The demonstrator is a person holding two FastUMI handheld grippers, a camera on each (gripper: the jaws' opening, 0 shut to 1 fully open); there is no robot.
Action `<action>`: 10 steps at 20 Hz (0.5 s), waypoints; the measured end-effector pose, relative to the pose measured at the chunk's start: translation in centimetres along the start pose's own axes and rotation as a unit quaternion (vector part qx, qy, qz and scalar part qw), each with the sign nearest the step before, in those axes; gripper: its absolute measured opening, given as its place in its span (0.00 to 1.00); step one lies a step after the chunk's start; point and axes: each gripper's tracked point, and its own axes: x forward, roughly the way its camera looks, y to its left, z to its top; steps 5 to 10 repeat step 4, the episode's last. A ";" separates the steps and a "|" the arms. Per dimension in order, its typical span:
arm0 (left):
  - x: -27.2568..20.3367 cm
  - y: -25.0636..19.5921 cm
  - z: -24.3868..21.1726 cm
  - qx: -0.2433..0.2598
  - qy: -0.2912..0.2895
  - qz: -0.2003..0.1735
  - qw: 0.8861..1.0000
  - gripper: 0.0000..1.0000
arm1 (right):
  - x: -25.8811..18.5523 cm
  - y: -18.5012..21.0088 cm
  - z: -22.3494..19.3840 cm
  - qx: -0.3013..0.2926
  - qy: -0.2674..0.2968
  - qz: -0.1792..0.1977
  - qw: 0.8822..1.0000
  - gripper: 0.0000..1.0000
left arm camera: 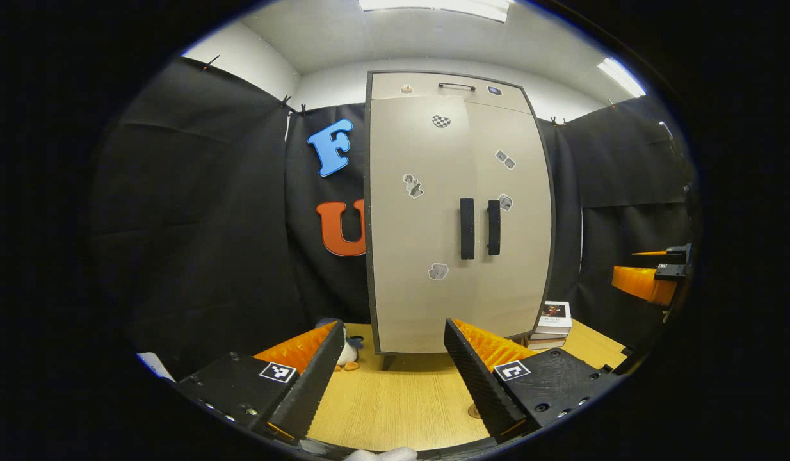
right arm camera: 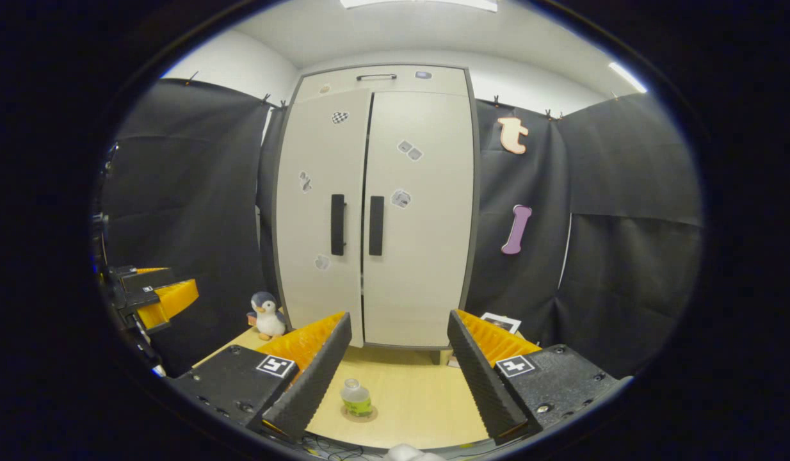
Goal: Grasp the bottle in the cabinet with the left hand and place it on the coaster, then close the right door with the right hand and the left door with the left hand.
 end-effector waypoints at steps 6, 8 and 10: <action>-0.1 0.0 0.0 -0.001 0.001 0.007 1.000 0.96 | 0.1 -0.5 -0.3 0.001 0.003 0.001 1.000 0.99; -0.1 0.0 0.0 -0.001 0.001 0.007 1.000 0.96 | 0.1 -0.5 -0.3 0.001 0.003 0.001 1.000 0.99; -0.1 0.0 0.0 -0.001 0.001 0.007 1.000 0.96 | 0.1 -0.5 -0.3 0.001 0.003 0.001 1.000 0.99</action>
